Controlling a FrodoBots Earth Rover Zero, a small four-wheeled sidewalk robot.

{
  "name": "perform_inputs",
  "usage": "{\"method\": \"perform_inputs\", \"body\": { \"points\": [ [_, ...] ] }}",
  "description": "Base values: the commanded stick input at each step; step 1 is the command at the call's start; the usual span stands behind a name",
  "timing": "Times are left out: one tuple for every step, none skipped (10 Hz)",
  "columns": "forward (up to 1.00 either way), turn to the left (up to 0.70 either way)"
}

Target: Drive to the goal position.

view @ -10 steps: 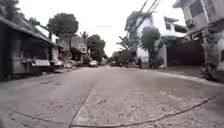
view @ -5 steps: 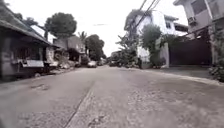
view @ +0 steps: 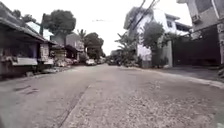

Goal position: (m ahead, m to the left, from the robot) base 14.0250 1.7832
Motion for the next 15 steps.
{"method": "perform_inputs", "body": {
  "points": [
    [1.00,0.10],
    [1.00,0.27],
    [1.00,0.16],
    [1.00,0.00],
    [1.00,0.00],
    [1.00,0.00],
    [1.00,0.00],
    [1.00,0.09],
    [1.00,0.26],
    [1.00,0.20],
    [1.00,0.00],
    [1.00,0.00],
    [1.00,0.00],
    [1.00,0.00],
    [1.00,0.00]
  ]
}}
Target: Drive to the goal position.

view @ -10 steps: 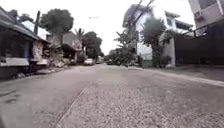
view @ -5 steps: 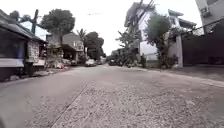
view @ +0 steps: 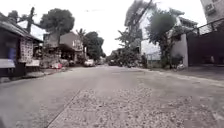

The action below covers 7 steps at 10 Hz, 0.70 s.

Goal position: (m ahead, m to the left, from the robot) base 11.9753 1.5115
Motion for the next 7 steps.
{"method": "perform_inputs", "body": {
  "points": [
    [1.00,0.00],
    [1.00,0.00],
    [1.00,0.00],
    [1.00,0.00],
    [1.00,0.00],
    [1.00,0.00],
    [1.00,0.00]
  ]
}}
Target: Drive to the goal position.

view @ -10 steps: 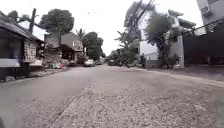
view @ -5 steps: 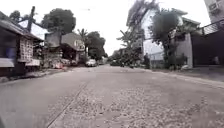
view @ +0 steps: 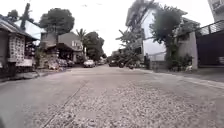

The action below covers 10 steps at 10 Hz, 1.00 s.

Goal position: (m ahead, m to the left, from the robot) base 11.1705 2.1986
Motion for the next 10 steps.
{"method": "perform_inputs", "body": {
  "points": [
    [1.00,0.00],
    [1.00,0.00],
    [1.00,0.00],
    [1.00,0.00],
    [1.00,0.00],
    [1.00,0.00],
    [1.00,0.09],
    [1.00,0.22],
    [1.00,0.00],
    [1.00,0.00]
  ]
}}
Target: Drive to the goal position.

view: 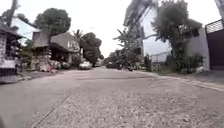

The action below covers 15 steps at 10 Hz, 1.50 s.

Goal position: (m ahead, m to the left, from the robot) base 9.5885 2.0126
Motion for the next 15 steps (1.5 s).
{"method": "perform_inputs", "body": {
  "points": [
    [1.00,0.00],
    [1.00,0.00],
    [1.00,0.00],
    [1.00,0.00],
    [1.00,0.00],
    [1.00,0.13],
    [1.00,0.26],
    [1.00,0.00],
    [1.00,0.00],
    [1.00,0.00],
    [1.00,0.00],
    [1.00,0.00],
    [1.00,0.00],
    [1.00,0.16],
    [1.00,0.27]
  ]
}}
